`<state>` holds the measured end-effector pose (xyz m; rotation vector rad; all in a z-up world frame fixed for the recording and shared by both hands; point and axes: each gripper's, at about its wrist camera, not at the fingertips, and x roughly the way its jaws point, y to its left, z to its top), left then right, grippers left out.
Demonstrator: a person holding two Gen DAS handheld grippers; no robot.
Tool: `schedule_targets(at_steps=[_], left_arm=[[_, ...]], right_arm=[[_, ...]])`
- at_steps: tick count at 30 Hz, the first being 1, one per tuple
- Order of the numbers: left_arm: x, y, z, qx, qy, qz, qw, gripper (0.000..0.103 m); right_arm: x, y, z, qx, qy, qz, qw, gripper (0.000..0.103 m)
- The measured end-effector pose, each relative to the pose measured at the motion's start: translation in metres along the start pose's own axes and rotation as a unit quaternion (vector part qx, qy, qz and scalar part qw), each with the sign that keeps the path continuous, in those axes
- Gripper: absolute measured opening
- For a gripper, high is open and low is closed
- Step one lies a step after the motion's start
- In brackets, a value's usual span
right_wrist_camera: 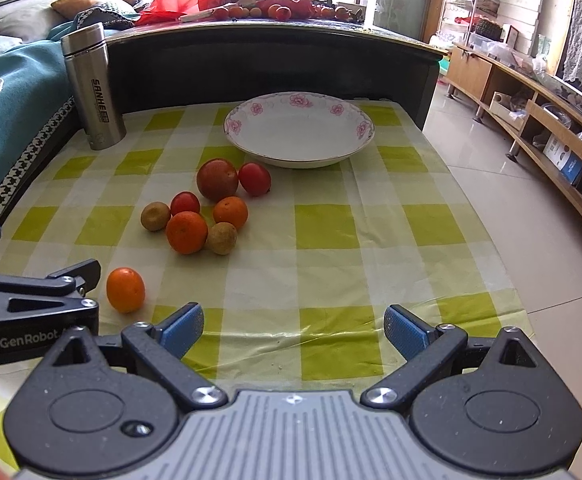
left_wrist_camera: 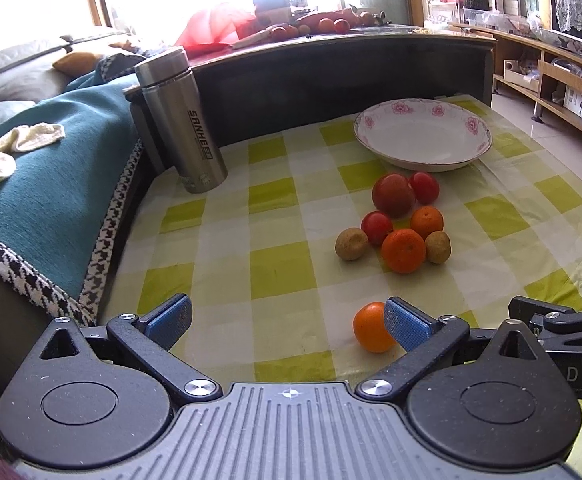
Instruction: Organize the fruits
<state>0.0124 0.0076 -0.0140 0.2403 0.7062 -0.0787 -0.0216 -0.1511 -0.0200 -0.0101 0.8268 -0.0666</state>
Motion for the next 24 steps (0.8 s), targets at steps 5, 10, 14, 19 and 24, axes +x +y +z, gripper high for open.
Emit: schedule_targets(at_steps=[5,10,14,19,24], left_arm=[[0.0007,0.0001,-0.0012,0.000,0.004,-0.003,1.0000,0.103],[0.0001,-0.0008,-0.0008,0.001,0.000,-0.003,1.0000,0.103],[0.0018,-0.0002,-0.0025,0.002,0.001,-0.008,1.0000,0.103],[0.0039,0.0004,-0.0050,0.008,-0.002,-0.010,0.9999,0.103],[0.0070,-0.0014,-0.0055,0.016,-0.001,-0.013,0.9998,0.103]], right_arm=[[-0.0001,0.0002,-0.0007,-0.002,0.001,0.001,1.000,0.101],[-0.0006,-0.0006,-0.0006,-0.001,0.000,0.003,1.000,0.101],[0.0000,-0.0007,-0.0007,-0.003,0.002,0.003,1.000,0.101],[0.0030,0.0009,-0.0012,-0.008,0.006,0.006,1.000,0.101],[0.0059,0.0018,-0.0019,-0.016,0.005,0.005,1.000,0.100]])
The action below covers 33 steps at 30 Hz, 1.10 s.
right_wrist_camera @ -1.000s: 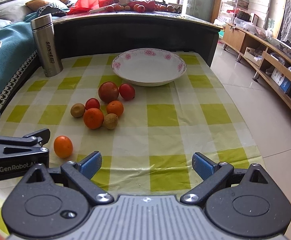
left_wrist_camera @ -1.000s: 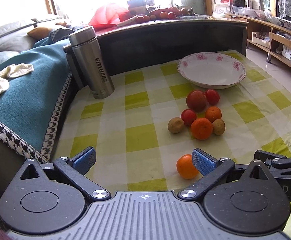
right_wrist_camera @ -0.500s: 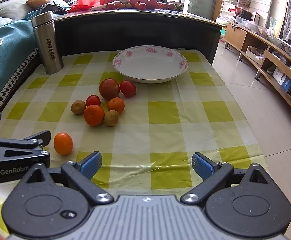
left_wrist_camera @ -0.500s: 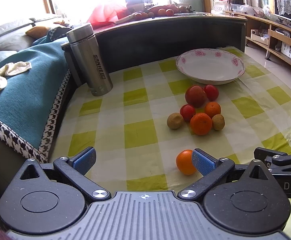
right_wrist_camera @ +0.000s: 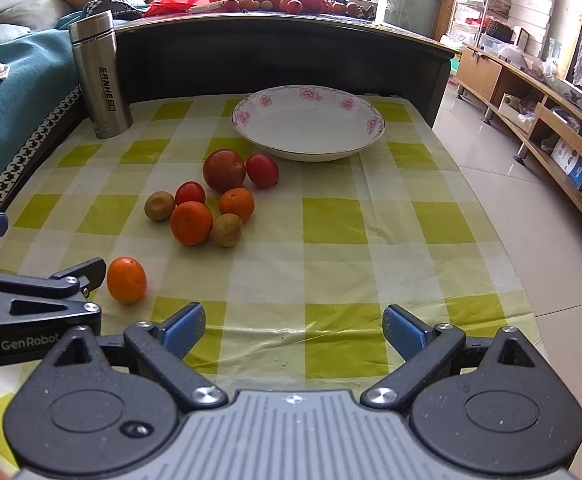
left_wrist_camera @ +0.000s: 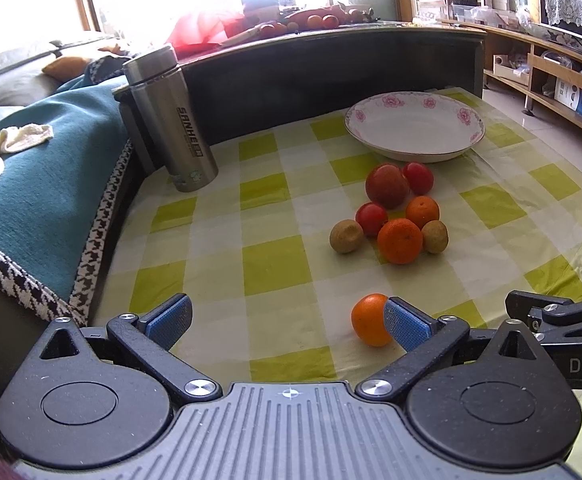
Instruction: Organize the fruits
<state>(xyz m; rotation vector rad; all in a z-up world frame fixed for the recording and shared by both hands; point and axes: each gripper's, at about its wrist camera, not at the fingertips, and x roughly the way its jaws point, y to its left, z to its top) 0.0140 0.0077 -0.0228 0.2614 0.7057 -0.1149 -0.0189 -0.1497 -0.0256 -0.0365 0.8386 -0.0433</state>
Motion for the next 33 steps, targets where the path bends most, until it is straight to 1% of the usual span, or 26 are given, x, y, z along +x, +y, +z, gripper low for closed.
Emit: schedule_targets(at_steps=[5,8,11,13,16,19,20,22,23,24,25,26,27,28,33], left_arm=[[0.004,-0.001,0.000,0.004,0.000,-0.015,0.9999,0.102],[0.009,-0.004,0.000,0.004,0.004,-0.024,0.9997,0.101],[0.014,-0.009,-0.001,0.013,0.009,-0.033,0.9993,0.096],[0.018,-0.012,-0.002,0.018,0.014,-0.040,0.9990,0.090],[0.023,-0.015,-0.002,0.019,0.018,-0.048,0.9985,0.087],[0.025,-0.017,-0.001,0.016,0.014,-0.063,0.9978,0.080],[0.025,-0.018,-0.002,0.018,0.011,-0.066,0.9976,0.079],[0.026,-0.023,-0.003,0.026,0.005,-0.069,0.9972,0.075],[0.027,-0.025,-0.003,0.031,0.003,-0.071,0.9970,0.074],[0.028,-0.028,-0.004,0.037,0.003,-0.071,0.9968,0.070],[0.031,-0.031,-0.004,0.044,0.005,-0.072,0.9965,0.063],[0.033,-0.033,-0.005,0.050,0.009,-0.074,0.9960,0.060],[0.036,-0.034,-0.006,0.051,0.013,-0.077,0.9956,0.058],[0.036,-0.033,-0.006,0.046,0.008,-0.080,0.9957,0.057],[0.038,-0.030,-0.005,0.033,0.012,-0.094,0.9949,0.051]], right_arm=[[0.003,-0.004,0.000,-0.004,0.001,-0.003,1.000,0.099],[0.006,-0.011,0.001,0.003,0.007,-0.002,1.000,0.097],[0.010,-0.017,0.002,0.011,0.014,-0.001,1.000,0.093],[0.011,-0.019,0.004,0.012,0.012,-0.002,1.000,0.090],[0.011,-0.023,0.008,0.013,0.004,-0.005,1.000,0.086],[0.013,-0.025,0.013,0.014,0.000,0.005,1.000,0.081],[0.014,-0.025,0.015,0.011,-0.001,0.007,1.000,0.079],[0.016,-0.026,0.018,0.006,-0.004,0.012,1.000,0.075],[0.017,-0.026,0.020,0.005,-0.006,0.015,1.000,0.074],[0.018,-0.026,0.022,0.004,-0.006,0.019,1.000,0.073],[0.020,-0.025,0.024,0.001,-0.006,0.024,1.000,0.071],[0.021,-0.025,0.026,-0.003,-0.004,0.031,1.000,0.069],[0.023,-0.024,0.028,-0.010,-0.004,0.037,0.999,0.065],[0.024,-0.024,0.031,-0.018,-0.003,0.042,0.999,0.062],[0.037,-0.024,0.044,-0.030,0.004,0.078,0.996,0.059]])
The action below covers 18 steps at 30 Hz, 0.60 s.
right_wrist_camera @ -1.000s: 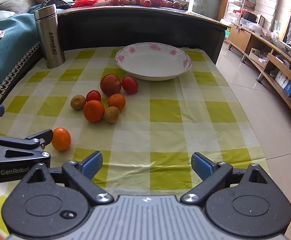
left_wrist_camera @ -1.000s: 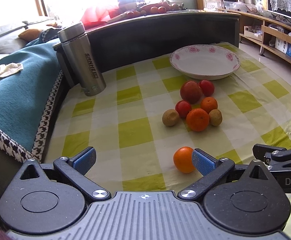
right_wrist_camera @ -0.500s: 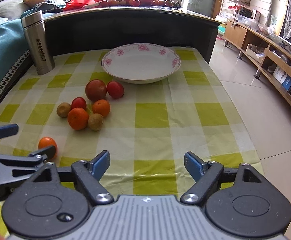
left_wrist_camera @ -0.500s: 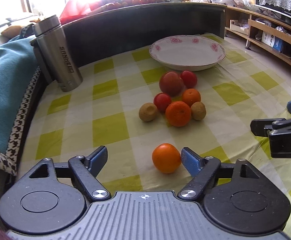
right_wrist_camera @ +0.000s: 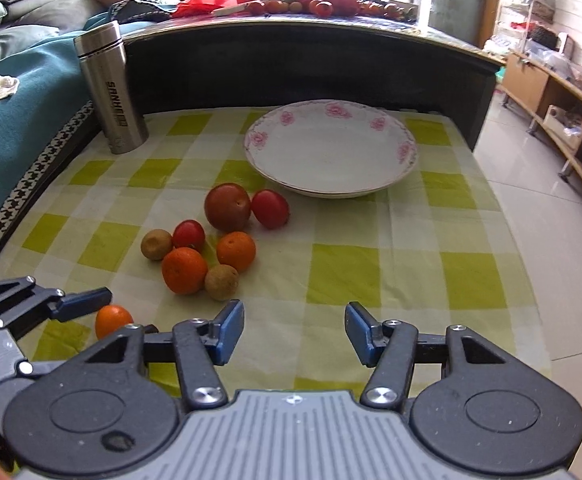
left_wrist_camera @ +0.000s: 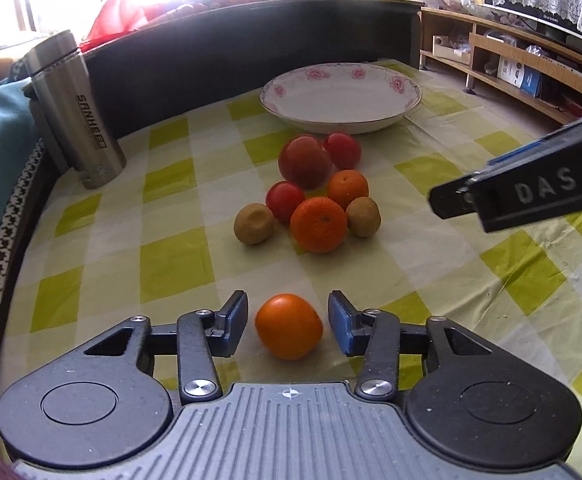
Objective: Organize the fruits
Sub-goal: 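Grasp the loose mandarin with the left gripper while the right grasps a brown fruit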
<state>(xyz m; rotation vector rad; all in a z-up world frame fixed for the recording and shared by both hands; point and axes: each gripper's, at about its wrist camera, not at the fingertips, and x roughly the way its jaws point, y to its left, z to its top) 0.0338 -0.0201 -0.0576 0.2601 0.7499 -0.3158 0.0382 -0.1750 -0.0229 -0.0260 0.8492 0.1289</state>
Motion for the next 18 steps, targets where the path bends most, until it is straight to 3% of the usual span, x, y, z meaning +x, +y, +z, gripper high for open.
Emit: schedule_targets(at_steps=[4,12,15,17,18], left_arm=[[-0.003,-0.001,-0.001,0.003,0.003,-0.005,1.0000,0.045],[-0.004,-0.002,-0.006,0.007,-0.006,0.001,1.0000,0.046],[-0.004,-0.005,-0.007,0.018,-0.013,0.010,0.9997,0.049],[-0.004,-0.004,-0.008,0.014,-0.014,0.015,0.9997,0.055],[-0.003,-0.002,-0.008,0.008,-0.013,0.019,0.9997,0.062]], right_arm=[[0.011,0.006,0.006,-0.033,-0.002,0.018,0.999,0.058],[0.034,0.021,0.007,-0.070,-0.001,0.063,0.996,0.058],[0.043,0.026,0.005,-0.083,0.000,0.067,0.994,0.056],[0.049,0.028,0.004,-0.084,0.003,0.071,0.994,0.051],[0.051,0.028,0.005,-0.082,0.002,0.075,0.994,0.044]])
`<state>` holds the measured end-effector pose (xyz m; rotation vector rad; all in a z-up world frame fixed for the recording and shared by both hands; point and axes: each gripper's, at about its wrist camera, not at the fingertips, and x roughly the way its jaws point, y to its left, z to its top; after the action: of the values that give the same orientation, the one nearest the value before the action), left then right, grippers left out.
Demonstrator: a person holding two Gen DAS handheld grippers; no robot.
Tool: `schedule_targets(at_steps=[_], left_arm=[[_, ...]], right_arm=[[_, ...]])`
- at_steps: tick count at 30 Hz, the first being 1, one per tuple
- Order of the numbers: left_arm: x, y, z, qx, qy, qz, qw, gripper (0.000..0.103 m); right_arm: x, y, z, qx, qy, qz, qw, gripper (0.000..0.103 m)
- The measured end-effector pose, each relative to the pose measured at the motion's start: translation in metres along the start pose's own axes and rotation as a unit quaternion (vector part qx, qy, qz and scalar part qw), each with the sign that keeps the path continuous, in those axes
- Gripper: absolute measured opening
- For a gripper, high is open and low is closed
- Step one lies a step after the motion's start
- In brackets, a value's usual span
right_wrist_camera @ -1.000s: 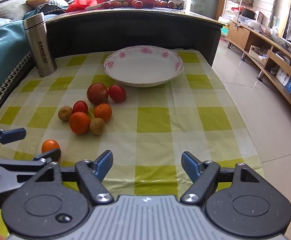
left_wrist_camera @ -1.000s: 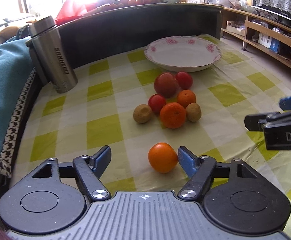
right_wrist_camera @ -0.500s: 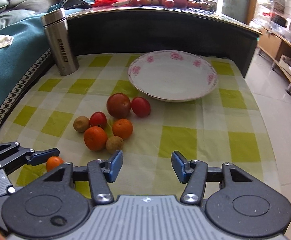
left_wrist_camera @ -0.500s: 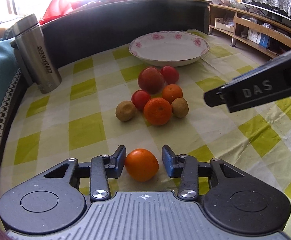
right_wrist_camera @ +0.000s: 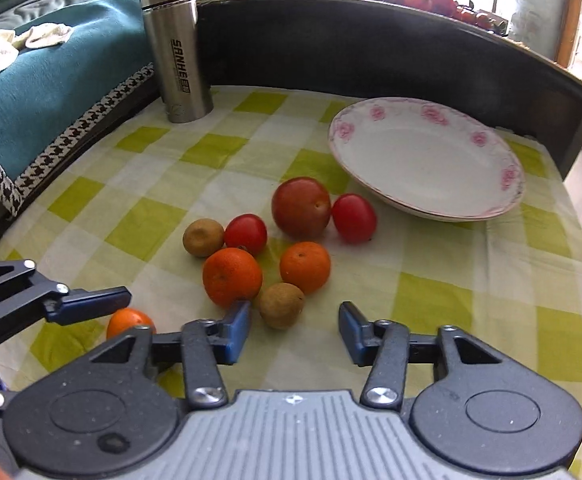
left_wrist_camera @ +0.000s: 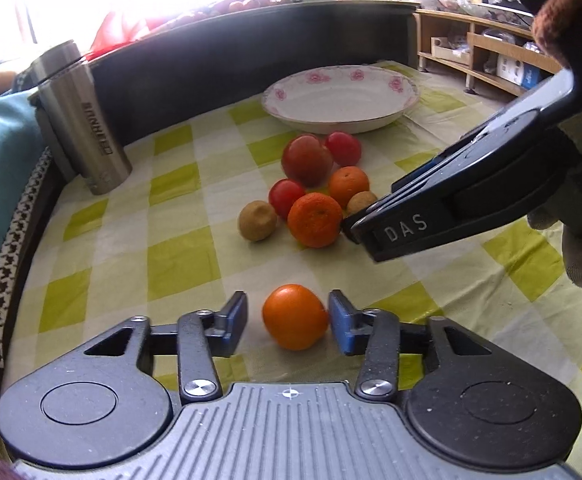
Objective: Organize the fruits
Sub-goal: 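Grasp the loose mandarin with the left gripper while the right grasps a brown fruit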
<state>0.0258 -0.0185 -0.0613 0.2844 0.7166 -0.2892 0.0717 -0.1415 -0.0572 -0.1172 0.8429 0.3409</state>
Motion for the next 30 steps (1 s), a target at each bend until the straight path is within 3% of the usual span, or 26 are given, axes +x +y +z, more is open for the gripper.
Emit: schedule_targets(at_steps=[2,4,5,9,19,30], left_arm=[[0.002,0.005,0.000,-0.016,0.004,0.009,0.9998,0.072],[0.003,0.010,0.000,-0.031,0.008,0.005,0.9995,0.074],[0.003,0.011,0.001,-0.032,0.009,0.002,0.9994,0.073],[0.000,0.007,0.002,-0.019,0.009,-0.033,0.9992,0.042],[0.001,0.008,0.006,-0.027,0.015,-0.039,0.9988,0.041],[0.000,0.015,0.034,-0.042,-0.016,-0.044,0.9980,0.041]], right_arm=[[0.004,-0.001,0.001,0.004,0.000,0.005,1.000,0.038],[0.005,-0.001,0.001,0.000,-0.002,0.000,1.000,0.032],[0.005,-0.001,0.001,-0.001,-0.001,-0.001,1.000,0.032],[0.004,0.000,0.001,0.003,0.005,0.000,1.000,0.031],[-0.015,-0.008,-0.001,0.024,-0.003,0.003,1.000,0.031],[-0.028,-0.022,0.010,0.046,-0.027,-0.008,0.999,0.031]])
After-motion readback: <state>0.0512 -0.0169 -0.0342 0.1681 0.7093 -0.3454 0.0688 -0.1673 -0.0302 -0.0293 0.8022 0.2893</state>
